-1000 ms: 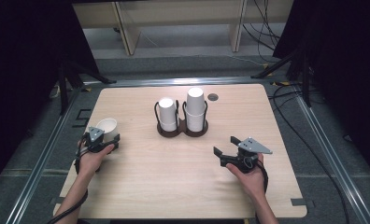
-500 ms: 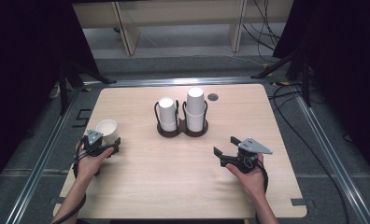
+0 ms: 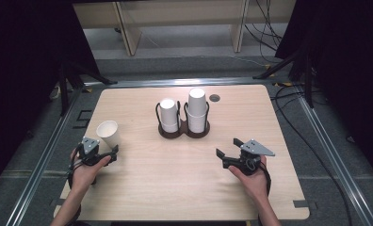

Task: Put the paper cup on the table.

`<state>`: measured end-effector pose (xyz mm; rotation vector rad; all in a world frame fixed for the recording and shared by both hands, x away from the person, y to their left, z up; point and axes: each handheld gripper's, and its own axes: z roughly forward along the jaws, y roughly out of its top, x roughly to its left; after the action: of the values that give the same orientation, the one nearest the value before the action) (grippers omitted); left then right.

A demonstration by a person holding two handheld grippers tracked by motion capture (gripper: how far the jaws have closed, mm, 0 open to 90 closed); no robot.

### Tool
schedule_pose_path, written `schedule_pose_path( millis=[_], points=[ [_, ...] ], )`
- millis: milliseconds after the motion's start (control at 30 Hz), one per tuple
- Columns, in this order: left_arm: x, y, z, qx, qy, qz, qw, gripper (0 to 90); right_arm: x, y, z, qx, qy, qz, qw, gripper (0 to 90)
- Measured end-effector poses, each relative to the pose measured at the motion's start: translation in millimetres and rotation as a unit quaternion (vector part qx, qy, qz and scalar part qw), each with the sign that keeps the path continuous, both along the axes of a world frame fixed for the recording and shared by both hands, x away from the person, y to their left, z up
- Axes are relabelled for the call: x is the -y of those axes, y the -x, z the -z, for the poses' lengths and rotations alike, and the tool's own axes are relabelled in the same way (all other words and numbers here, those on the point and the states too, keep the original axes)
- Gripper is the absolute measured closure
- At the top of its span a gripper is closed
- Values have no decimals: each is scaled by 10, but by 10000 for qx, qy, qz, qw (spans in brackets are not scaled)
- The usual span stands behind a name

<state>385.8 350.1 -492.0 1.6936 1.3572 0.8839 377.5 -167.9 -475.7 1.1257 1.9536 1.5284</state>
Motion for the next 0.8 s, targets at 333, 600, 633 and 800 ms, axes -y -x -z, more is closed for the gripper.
schedule_pose_path(
  millis=[333, 600, 633, 800],
  points=[
    [-22, 338, 41, 124, 12, 2, 9999, 101, 4, -25, 35, 241, 33, -51, 9997, 150],
    [-46, 540, 63, 284, 172, 114, 9994, 100, -10, -7, 71, 224, 39, 24, 9997, 150],
    [-51, 548, 63, 302, 235, 107, 9992, 100, -10, -7, 71, 224, 39, 24, 9997, 150],
    [-51, 557, 62, 329, 261, 103, 9991, 100, -11, -3, 101, 267, 63, 26, 9996, 150]
  ],
)
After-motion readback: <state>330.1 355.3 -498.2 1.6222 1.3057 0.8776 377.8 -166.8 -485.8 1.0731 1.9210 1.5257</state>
